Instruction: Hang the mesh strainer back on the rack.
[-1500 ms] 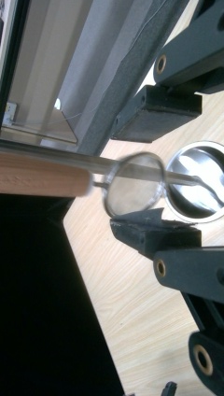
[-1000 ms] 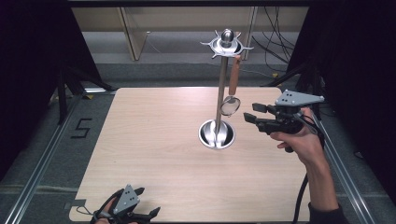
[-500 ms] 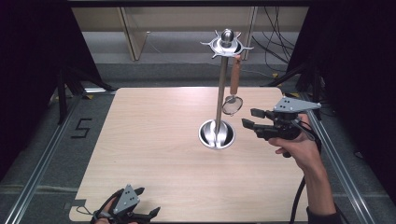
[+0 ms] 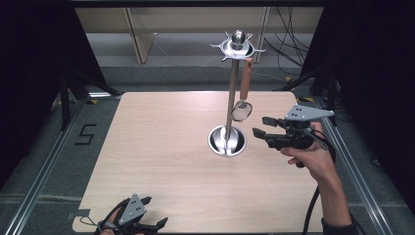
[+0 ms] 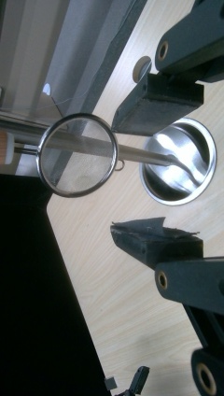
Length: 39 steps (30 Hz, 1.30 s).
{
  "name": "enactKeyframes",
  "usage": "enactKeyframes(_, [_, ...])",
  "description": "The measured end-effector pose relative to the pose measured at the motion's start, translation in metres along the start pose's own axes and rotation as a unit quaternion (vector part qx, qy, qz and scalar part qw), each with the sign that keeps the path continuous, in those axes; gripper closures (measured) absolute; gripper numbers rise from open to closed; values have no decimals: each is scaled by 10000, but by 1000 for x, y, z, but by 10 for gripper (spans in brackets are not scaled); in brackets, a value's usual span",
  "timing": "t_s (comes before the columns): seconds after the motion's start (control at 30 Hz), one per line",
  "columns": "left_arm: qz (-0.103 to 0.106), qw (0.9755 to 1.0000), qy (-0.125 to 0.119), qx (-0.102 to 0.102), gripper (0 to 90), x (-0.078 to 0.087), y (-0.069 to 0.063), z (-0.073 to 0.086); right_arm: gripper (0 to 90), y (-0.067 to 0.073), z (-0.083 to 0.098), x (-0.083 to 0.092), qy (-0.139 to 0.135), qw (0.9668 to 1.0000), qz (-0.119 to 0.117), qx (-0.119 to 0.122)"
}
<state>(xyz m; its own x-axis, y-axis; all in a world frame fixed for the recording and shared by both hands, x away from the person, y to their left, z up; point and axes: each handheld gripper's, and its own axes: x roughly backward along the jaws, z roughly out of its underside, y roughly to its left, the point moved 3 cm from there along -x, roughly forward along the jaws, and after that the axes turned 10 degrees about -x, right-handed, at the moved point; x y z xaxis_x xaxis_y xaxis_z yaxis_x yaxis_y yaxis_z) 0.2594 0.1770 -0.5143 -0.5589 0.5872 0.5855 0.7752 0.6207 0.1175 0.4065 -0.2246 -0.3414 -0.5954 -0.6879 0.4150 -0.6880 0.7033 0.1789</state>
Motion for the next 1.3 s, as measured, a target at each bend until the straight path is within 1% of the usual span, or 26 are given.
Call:
enactKeyframes(0.07, [6, 9999, 77, -116, 150, 2, 1, 0, 442, -1, 2, -2, 15, 10000, -8, 15])
enactKeyframes(0.1, [-9, 9999, 91, -102, 150, 2, 1, 0, 439, -1, 2, -1, 84, 10000, 1, -6])
enactKeyframes(0.13, [3, 9991, 148, -407, 150, 3, 5, 0, 436, -1, 3, -3, 100, 9999, -9, -7])
enactKeyframes(0.17, [5, 9991, 149, -400, 150, 3, 5, 0, 436, -1, 4, -4, 39, 10000, 36, -16])
enactKeyframes(0.2, [-1, 9991, 148, -407, 150, 3, 5, 0, 436, -1, 4, -5, -16, 9999, 110, -107])
enactKeyframes(0.27, [7, 9991, 145, -404, 150, 3, 5, 0, 434, -2, 5, -6, -56, 9998, 118, -123])
enactKeyframes(0.3, [3, 9991, 143, -398, 150, 3, 5, 0, 432, -3, 5, -5, 65, 9999, 72, -48])
enactKeyframes(0.33, [-5, 9992, 128, -383, 150, 3, 5, 0, 430, -3, 6, -6, 78, 9999, 61, -21])
enactKeyframes(0.4, [5, 9990, 146, -414, 150, 3, 5, 0, 429, -2, 8, -7, 76, 9999, 101, -96])
enactKeyframes(0.43, [5, 9991, 142, -405, 150, 3, 5, 0, 427, -2, 8, -7, 141, 9999, 53, -58])
enactKeyframes(0.47, [4, 9991, 139, -395, 150, 3, 5, 0, 425, -3, 8, -7, 112, 9999, 75, -27])
enactKeyframes(0.5, [6, 9991, 139, -403, 150, 3, 5, 0, 424, -1, 9, -7, 151, 9998, 62, -95])
enactKeyframes(0.53, [6, 9991, 139, -396, 150, 3, 5, 0, 422, 0, 10, -9, 67, 9998, 104, -125])
enactKeyframes(0.57, [9, 9991, 135, -400, 150, 3, 5, 0, 419, -1, 11, -8, 214, 9997, 84, -48])
enactKeyframes(0.67, [9, 9991, 136, -399, 150, 3, 5, 0, 415, -1, 12, -11, 201, 9998, 79, -47])
enactKeyframes(0.77, [10, 9991, 136, -394, 150, 3, 5, 0, 410, -1, 15, -14, 340, 9994, 94, -54])
enactKeyframes(0.8, [11, 9991, 134, -397, 150, 3, 5, 0, 407, -1, 16, -16, 301, 9995, 61, -19])
enactKeyframes(0.83, [11, 9991, 132, -395, 150, 3, 5, 0, 405, 0, 16, -16, 321, 9994, 86, -73])
enactKeyframes(0.87, [31, 9990, 153, -418, 150, 3, 5, 0, 400, -1, 17, -16, 345, 9994, 89, -18])
enactKeyframes(0.97, [16, 9991, 136, -390, 150, 3, 5, 0, 386, 1, 19, -17, 374, 9992, 105, -117])
enactKeyframes(1.07, [32, 9990, 148, -415, 150, 3, 5, 0, 377, 0, 21, -19, 419, 9991, 31, -36])
enactKeyframes(1.1, [27, 9990, 143, -420, 150, 3, 5, 0, 374, 1, 23, -19, 494, 9987, 89, -121])
enactKeyframes(1.13, [12, 9991, 131, -401, 150, 3, 5, 0, 372, -1, 23, -18, 508, 9987, 74, -19])
enactKeyframes(1.17, [12, 9991, 131, -401, 150, 3, 5, 0, 372, -1, 23, -18, 508, 9987, 74, -19])
enactKeyframes(1.2, [15, 9991, 131, -391, 150, 3, 5, 0, 371, 0, 25, -19, 483, 9987, 100, -124])
enactKeyframes(1.3, [30, 9990, 146, -415, 150, 3, 5, 0, 367, 0, 28, -18, 581, 9981, 113, -156])
